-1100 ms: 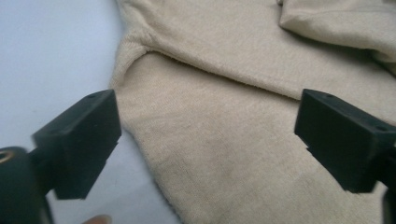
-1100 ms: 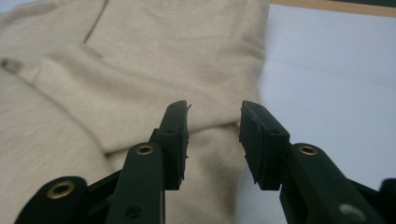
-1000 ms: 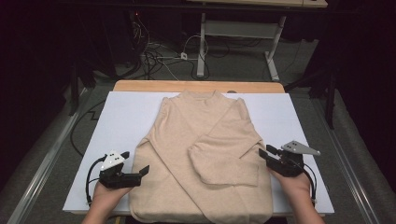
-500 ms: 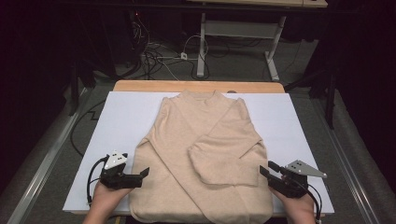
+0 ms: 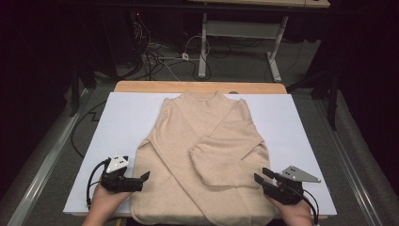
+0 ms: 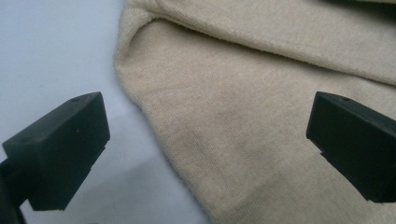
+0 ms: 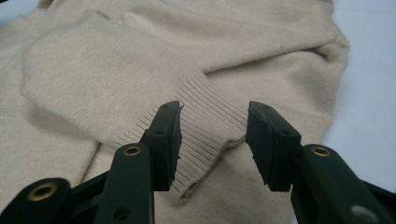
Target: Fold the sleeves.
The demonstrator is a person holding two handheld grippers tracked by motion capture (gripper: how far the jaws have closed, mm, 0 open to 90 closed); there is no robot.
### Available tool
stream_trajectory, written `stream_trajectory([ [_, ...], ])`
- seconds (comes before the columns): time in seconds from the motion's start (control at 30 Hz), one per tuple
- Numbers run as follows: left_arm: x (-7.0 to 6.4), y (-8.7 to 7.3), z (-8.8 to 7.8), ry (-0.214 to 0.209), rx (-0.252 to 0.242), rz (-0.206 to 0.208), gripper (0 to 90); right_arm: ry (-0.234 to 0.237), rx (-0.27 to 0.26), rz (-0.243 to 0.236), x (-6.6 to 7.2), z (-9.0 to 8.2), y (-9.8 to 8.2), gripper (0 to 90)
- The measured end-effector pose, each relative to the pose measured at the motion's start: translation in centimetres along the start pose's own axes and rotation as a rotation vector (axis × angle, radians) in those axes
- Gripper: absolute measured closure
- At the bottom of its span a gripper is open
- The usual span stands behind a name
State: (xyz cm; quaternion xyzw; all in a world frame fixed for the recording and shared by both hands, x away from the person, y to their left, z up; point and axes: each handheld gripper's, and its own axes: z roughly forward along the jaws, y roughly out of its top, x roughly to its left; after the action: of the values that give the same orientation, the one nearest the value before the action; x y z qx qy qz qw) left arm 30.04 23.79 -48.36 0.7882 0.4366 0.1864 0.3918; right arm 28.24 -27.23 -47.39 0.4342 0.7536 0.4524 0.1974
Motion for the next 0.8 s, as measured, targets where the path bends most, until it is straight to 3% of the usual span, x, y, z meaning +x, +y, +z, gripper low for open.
stream_trajectory([
  [0.3, 0.0, 0.0, 0.0, -0.008, 0.0, -0.008, 0.0, -0.026, 0.031, 0.002, -0.5, 1.3, 1.2, 51.6],
  [0.5, 0.0, 0.0, 0.1, -0.008, 0.009, -0.004, 0.0, -0.032, 0.115, 0.006, -0.6, 2.6, 1.1, 49.4],
  [0.67, 0.0, -0.1, 0.0, -0.01, 0.003, -0.005, 0.0, -0.046, 0.145, -0.036, -0.1, 2.9, 1.2, 59.0],
  [0.8, 0.1, -0.1, 0.0, -0.013, 0.003, -0.008, 0.0, -0.029, 0.147, -0.033, -0.2, 2.9, 1.2, 70.7],
])
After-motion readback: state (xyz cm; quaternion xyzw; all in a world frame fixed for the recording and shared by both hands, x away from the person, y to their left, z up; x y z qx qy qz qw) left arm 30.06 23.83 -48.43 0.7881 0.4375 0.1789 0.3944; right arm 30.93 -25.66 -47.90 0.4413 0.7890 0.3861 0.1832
